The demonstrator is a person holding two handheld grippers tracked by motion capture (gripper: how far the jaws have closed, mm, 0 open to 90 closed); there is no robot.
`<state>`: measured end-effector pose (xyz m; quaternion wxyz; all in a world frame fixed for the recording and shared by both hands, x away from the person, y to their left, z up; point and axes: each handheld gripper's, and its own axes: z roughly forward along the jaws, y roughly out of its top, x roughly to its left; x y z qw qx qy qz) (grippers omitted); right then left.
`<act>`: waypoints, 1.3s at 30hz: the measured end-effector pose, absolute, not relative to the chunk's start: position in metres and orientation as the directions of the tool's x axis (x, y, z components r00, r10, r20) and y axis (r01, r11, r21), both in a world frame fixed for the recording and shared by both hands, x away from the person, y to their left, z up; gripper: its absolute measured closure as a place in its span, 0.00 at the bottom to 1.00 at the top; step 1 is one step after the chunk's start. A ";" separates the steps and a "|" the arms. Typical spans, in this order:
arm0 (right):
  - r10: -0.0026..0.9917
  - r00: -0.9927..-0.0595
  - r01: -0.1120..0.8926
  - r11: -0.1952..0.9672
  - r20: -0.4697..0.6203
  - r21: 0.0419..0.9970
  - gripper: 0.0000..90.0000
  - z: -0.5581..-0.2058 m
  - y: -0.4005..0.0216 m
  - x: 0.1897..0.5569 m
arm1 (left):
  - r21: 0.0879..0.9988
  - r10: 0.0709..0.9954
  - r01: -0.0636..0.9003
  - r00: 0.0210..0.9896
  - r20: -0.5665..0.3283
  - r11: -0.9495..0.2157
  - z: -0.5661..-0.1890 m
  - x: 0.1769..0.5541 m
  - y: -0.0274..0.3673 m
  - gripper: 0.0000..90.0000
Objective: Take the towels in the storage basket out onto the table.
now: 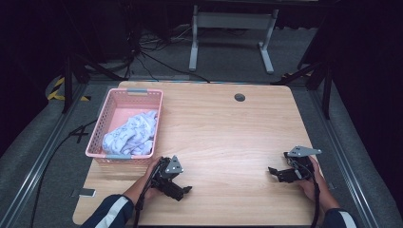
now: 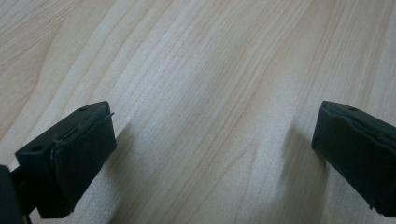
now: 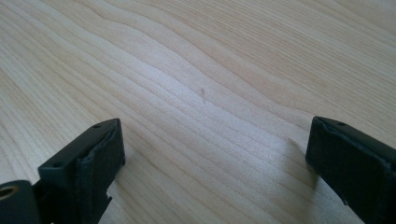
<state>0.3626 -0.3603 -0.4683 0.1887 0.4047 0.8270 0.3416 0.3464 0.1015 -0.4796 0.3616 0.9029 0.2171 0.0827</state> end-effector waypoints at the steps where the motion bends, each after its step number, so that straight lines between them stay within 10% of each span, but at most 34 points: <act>1: 0.798 -0.602 0.540 0.441 -0.037 0.717 0.05 -0.468 -0.360 0.363 | 0.689 0.448 0.328 0.894 -0.006 -0.646 -0.480 0.346 0.102 0.00; 15: 0.800 -0.599 0.541 0.439 -0.037 0.717 0.05 -0.468 -0.360 0.362 | 0.653 0.352 0.265 0.936 0.003 -0.709 -0.475 0.343 0.108 0.01; 19: 0.801 -0.597 0.543 0.437 -0.036 0.717 0.05 -0.468 -0.360 0.362 | 0.642 0.299 0.224 0.954 0.009 -0.733 -0.469 0.339 0.108 0.22; 22: 0.803 -0.595 0.545 0.433 -0.032 0.718 0.05 -0.468 -0.360 0.361 | 0.631 0.289 0.199 0.956 0.042 -0.750 -0.463 0.334 0.108 0.19; 39: 0.799 -0.600 0.542 0.439 -0.035 0.717 0.05 -0.468 -0.361 0.361 | 0.752 0.360 0.143 0.924 0.132 -0.644 -0.405 0.330 0.142 0.22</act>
